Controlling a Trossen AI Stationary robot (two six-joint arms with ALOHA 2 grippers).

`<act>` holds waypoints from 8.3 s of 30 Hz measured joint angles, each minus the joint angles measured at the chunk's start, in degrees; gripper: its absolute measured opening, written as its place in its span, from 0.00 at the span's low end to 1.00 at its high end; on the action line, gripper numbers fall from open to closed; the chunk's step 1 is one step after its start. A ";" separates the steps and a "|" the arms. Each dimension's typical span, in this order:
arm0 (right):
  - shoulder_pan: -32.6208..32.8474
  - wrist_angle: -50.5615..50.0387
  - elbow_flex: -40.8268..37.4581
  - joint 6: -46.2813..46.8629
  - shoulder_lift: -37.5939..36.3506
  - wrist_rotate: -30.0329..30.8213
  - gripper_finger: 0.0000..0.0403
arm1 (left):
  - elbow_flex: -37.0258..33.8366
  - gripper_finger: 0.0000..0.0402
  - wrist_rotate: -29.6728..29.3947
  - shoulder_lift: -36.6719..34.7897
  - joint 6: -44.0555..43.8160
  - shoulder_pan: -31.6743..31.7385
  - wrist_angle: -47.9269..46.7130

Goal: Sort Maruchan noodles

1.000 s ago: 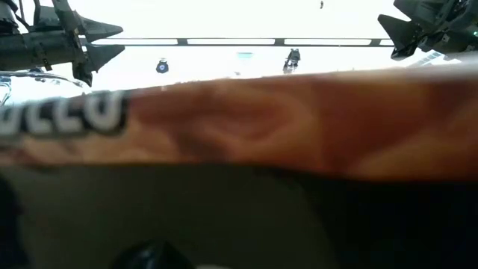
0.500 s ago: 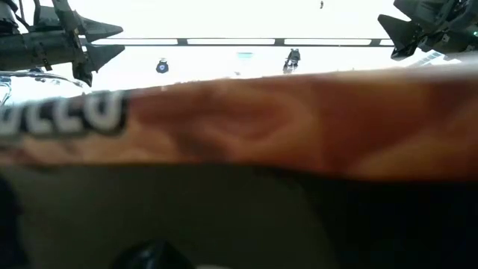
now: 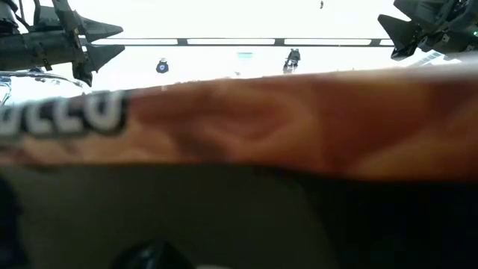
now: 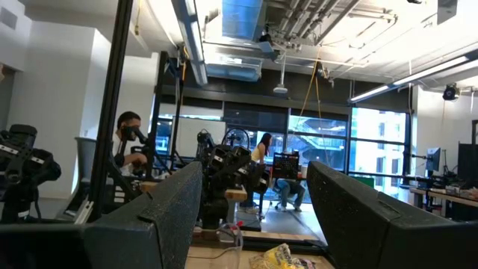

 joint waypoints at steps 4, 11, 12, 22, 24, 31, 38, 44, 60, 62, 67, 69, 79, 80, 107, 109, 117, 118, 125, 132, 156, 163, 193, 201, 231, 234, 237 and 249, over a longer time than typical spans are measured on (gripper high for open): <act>0.01 0.00 -0.01 -0.02 0.00 0.00 0.58 | -0.01 0.51 0.00 0.00 -0.01 0.00 0.00; 0.01 0.00 -0.02 0.61 0.00 -0.02 0.58 | 0.00 0.51 0.00 0.00 0.00 0.00 0.04; 0.00 0.01 -0.02 1.21 0.01 -0.02 0.58 | -0.02 0.51 0.01 0.01 0.00 0.00 0.03; 0.01 0.02 -0.01 1.48 0.00 0.98 0.58 | -0.02 0.51 -0.06 0.02 -1.02 0.00 2.08; 0.01 0.02 0.00 4.91 0.00 1.01 0.58 | -0.02 0.51 -0.07 0.02 -1.55 0.00 2.10; 0.01 0.00 -0.02 6.43 0.00 1.51 0.58 | -0.02 0.51 -1.94 0.02 -1.09 0.00 2.14; 0.01 0.03 0.01 6.43 0.00 2.28 0.58 | 0.00 0.51 -1.95 0.02 -1.08 -0.02 0.36; 0.01 0.02 0.00 7.89 0.01 6.47 0.58 | -0.02 0.51 -1.95 0.02 -0.65 -0.02 -0.57; 0.01 1.16 -0.01 6.98 0.24 24.06 0.58 | -0.02 0.51 -2.10 4.08 1.45 0.00 4.31; -0.01 1.05 -0.02 7.57 0.25 25.37 0.58 | -0.02 0.51 -2.10 5.04 2.04 0.00 5.26; 0.01 0.92 -0.02 10.92 0.25 25.40 0.58 | -0.02 0.51 -2.10 7.51 2.59 0.00 5.53; 0.01 1.47 -0.02 12.70 0.25 25.30 0.58 | -0.02 0.51 -2.10 8.47 2.58 0.00 5.83; 0.01 1.17 0.26 19.91 1.00 25.16 0.58 | 3.31 0.51 -2.12 13.70 3.25 0.01 8.43; 0.01 -0.22 0.74 19.91 1.31 25.09 0.58 | 4.30 0.51 -2.12 14.57 3.65 0.00 7.74; -0.01 -64.01 36.34 25.77 27.89 34.58 0.58 | 24.33 0.51 -9.08 40.01 4.46 0.87 -12.08; -0.01 -65.34 37.05 26.82 29.37 34.55 0.58 | 26.79 0.51 -9.07 42.37 4.57 1.24 -15.57; -0.01 -73.82 39.66 28.33 34.35 34.49 0.58 | 33.50 0.51 -6.38 51.25 8.45 2.48 -19.08; -0.01 -74.48 39.69 28.59 34.88 34.40 0.58 | 34.17 0.51 -5.60 52.23 8.89 2.61 -19.01; -0.01 -77.33 41.52 28.65 38.38 34.37 0.58 | 37.57 0.51 -3.85 58.96 10.54 3.14 -18.98; -0.01 -80.13 43.99 28.50 41.55 34.06 0.58 | 39.81 0.51 1.31 64.29 11.01 4.00 -17.64; -0.01 -97.42 56.52 25.46 57.82 33.97 0.58 | 53.23 0.51 17.43 82.89 16.45 4.92 -15.59; -0.01 -102.20 57.29 23.57 62.15 34.54 0.55 | 55.74 0.51 20.00 87.15 16.81 5.07 -15.11; -0.75 -88.12 65.21 2.97 70.95 24.44 0.58 | 55.61 0.51 20.02 83.89 22.41 7.41 -23.78; -0.79 -97.38 75.55 -28.98 78.29 35.59 0.57 | 55.61 0.51 20.02 82.02 20.60 7.41 -24.64; -4.29 -101.57 76.69 -66.18 94.92 40.27 0.51 | 55.59 0.51 19.45 80.50 21.44 10.09 -24.83; -4.29 -101.55 76.50 -67.15 95.83 39.89 0.51 | 55.58 0.51 19.45 80.50 21.44 10.59 -24.84; -4.29 -101.61 76.07 -67.43 96.69 39.77 0.51 | 55.58 0.51 19.43 80.50 21.89 10.93 -24.85; -4.25 -102.65 75.49 -67.01 97.40 35.79 0.50 | 55.58 0.51 19.43 80.50 24.04 11.89 -24.85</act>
